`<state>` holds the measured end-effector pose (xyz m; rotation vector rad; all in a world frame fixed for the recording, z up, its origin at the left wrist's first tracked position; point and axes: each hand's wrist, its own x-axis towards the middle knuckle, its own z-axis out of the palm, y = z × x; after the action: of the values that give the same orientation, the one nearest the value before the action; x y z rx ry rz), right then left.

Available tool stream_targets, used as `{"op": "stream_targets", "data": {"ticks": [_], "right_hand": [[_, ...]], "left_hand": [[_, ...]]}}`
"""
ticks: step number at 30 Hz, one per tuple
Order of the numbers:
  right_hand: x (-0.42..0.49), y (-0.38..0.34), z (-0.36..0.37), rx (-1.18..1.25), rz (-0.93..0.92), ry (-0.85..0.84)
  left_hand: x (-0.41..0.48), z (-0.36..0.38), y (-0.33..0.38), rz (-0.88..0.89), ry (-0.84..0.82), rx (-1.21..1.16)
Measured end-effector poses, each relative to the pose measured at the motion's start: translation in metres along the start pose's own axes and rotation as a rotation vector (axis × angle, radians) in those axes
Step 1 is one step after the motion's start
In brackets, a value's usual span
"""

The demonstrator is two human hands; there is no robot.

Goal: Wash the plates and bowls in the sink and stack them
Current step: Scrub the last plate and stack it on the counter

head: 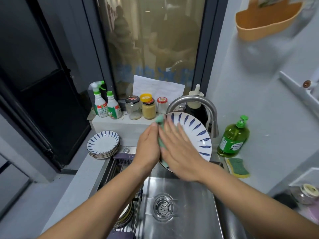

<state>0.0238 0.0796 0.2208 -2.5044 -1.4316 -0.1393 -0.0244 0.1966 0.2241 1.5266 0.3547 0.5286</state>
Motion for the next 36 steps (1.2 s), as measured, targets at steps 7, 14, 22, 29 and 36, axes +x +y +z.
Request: {"op": "stream_targets", "data": {"ticks": [7,14,22,29,36], "right_hand": [[-0.040,0.005,-0.003,0.135,-0.243,-0.173],[-0.019,0.063,-0.017,-0.146,-0.017,-0.116],[-0.036,0.023,-0.001,0.160,-0.049,-0.102],[-0.038,-0.013,0.014,0.126,-0.038,0.285],[-0.040,0.000,0.008,0.342,-0.072,0.395]], "left_hand": [[0.009,-0.021,0.013,-0.035,0.032,-0.024],[0.004,-0.018,-0.003,-0.071,0.013,0.094],[0.010,-0.025,0.013,-0.079,0.059,0.018],[0.005,-0.023,0.014,-0.380,0.152,-0.088],[0.012,-0.030,0.013,-0.599,-0.011,-0.118]]}}
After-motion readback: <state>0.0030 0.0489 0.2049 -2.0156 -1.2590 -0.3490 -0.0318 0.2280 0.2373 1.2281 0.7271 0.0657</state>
